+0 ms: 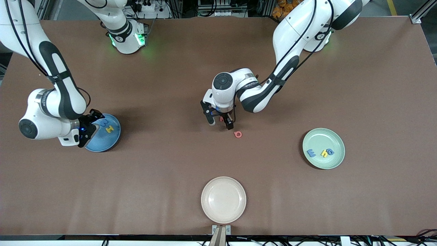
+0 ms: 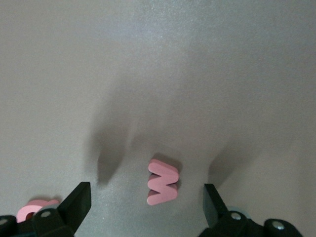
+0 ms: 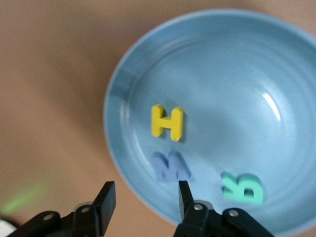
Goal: Sort uppercase to blue plate, lowercase to green plate
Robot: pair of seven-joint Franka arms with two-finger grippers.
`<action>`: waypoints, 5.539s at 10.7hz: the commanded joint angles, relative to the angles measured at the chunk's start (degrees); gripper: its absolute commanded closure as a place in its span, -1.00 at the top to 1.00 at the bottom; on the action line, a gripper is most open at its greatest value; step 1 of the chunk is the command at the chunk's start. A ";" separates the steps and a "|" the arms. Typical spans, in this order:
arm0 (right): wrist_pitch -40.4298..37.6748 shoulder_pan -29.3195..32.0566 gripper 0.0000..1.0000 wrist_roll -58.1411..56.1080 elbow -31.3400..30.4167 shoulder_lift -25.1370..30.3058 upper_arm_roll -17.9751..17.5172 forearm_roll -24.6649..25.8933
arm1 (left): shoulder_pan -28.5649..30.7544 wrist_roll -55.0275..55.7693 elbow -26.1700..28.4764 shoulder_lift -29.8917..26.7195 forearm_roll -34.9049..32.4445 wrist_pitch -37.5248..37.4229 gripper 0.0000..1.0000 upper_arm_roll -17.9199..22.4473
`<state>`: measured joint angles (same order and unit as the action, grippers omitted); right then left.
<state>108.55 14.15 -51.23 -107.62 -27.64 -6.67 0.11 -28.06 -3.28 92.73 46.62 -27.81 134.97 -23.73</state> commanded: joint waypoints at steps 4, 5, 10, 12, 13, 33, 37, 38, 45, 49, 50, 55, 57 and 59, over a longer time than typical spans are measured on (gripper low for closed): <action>-8.18 -0.97 0.17 22.80 5.57 3.99 -6.67 -3.35 | -1.29 1.78 0.09 0.13 -1.81 0.56 1.00 1.14; -8.88 -1.06 0.18 26.93 5.49 4.43 -8.17 -3.37 | -1.47 1.78 0.00 0.13 -1.81 0.56 1.00 1.41; -6.52 -1.50 0.59 45.57 5.40 6.02 -14.23 -3.72 | -1.55 1.69 -0.27 0.75 -1.72 0.56 0.67 1.41; -5.90 -2.98 1.00 56.70 5.31 6.81 -17.39 -2.58 | -1.64 1.69 -0.44 1.36 -1.63 0.56 0.66 1.41; -4.85 -4.12 1.00 62.85 5.23 7.86 -18.11 -0.83 | -1.64 1.78 -0.53 1.28 -1.63 0.56 0.61 1.41; 13.87 -21.60 1.00 100.30 1.97 7.27 -20.93 0.15 | 27.77 1.26 0.09 -13.93 4.61 -19.92 -1.00 1.06; 17.37 -29.61 1.00 115.01 9.09 -1.70 -18.56 2.86 | 36.03 1.34 -0.27 -10.07 4.52 -19.49 -0.71 1.67; 17.74 -31.36 1.00 118.17 10.48 -3.19 -17.59 4.53 | 37.19 0.91 -0.44 -9.80 4.52 -19.31 0.11 1.59; 17.22 -46.48 1.00 133.29 25.95 -15.94 -5.29 5.78 | 38.17 0.46 -4.13 -16.55 5.83 -20.01 1.00 0.71; 16.96 -50.70 1.00 139.97 35.60 -23.49 -1.95 5.86 | 38.69 1.26 -4.13 -26.65 16.28 -26.23 1.00 0.88; 16.35 -52.20 1.00 140.60 38.25 -25.08 -0.20 5.86 | 39.13 1.26 -4.13 -29.72 17.87 -28.25 1.00 0.88; 14.40 -53.70 1.00 146.31 45.73 -30.01 0.70 5.60 | 43.34 1.34 -11.25 -36.06 26.66 -41.79 1.00 1.06; 16.94 -54.67 1.00 147.11 46.27 -31.06 0.70 5.60 | 43.53 1.69 -11.25 -38.96 26.67 -41.89 1.00 1.32; 19.40 -54.85 1.00 147.55 46.36 -32.03 0.52 5.25 | 43.53 5.20 -11.16 -40.98 26.76 -42.07 1.00 1.23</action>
<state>126.91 -39.94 94.50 -64.10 -57.33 -6.57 4.93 15.30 -0.40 81.18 8.19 -2.46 93.95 -22.49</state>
